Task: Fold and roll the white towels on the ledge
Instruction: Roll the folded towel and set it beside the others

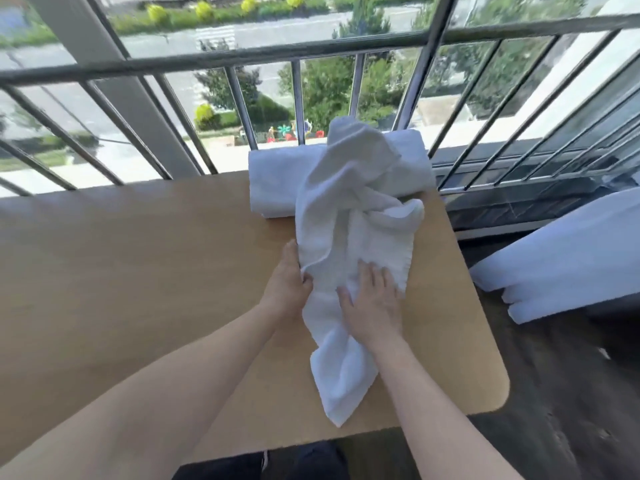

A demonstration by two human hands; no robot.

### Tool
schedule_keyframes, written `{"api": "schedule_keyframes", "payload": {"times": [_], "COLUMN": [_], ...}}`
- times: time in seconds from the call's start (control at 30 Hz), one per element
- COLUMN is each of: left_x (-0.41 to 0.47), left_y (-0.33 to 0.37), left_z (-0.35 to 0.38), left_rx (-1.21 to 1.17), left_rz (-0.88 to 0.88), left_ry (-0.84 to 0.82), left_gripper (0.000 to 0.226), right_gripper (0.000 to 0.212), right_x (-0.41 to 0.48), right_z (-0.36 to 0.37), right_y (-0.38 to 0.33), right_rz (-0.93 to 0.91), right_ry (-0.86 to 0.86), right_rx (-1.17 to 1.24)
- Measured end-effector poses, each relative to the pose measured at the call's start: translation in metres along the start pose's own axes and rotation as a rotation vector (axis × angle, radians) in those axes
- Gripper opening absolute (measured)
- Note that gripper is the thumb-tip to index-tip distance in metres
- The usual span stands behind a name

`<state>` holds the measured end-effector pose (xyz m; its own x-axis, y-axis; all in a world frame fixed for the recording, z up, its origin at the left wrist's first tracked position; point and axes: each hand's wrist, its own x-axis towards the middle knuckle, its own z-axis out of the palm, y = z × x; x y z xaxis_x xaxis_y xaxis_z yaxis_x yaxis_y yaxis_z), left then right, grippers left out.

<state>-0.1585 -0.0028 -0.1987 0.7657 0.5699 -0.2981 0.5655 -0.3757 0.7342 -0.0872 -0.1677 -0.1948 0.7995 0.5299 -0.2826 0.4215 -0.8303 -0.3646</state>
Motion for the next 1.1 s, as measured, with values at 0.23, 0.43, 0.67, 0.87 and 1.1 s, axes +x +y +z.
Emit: {"api": "schedule_keyframes", "payload": {"times": [0.23, 0.43, 0.67, 0.87, 1.1], "left_x": [-0.02, -0.061, -0.117, -0.144, -0.139], "left_y": [-0.033, -0.084, -0.169, -0.241, -0.299], "left_z": [-0.047, -0.094, -0.195, -0.28, -0.347], "left_rx": [-0.107, -0.288, -0.174, -0.12, -0.051], "left_rz": [0.044, -0.062, -0.008, -0.043, -0.09], "left_ry": [-0.065, -0.012, 0.067, 0.214, 0.261], "left_gripper": [0.016, 0.013, 0.017, 0.028, 0.017], "right_gripper": [0.078, 0.093, 0.077, 0.061, 0.048], "right_x": [-0.007, -0.042, -0.094, -0.139, -0.149], "right_z": [0.023, 0.06, 0.118, 0.169, 0.202], "right_y": [-0.041, -0.104, -0.211, -0.316, -0.403], "right_rz": [-0.036, -0.062, -0.15, -0.186, -0.377], "right_ry": [0.078, -0.03, -0.149, -0.24, -0.413], "right_rx": [-0.073, -0.234, -0.233, -0.187, -0.208]}}
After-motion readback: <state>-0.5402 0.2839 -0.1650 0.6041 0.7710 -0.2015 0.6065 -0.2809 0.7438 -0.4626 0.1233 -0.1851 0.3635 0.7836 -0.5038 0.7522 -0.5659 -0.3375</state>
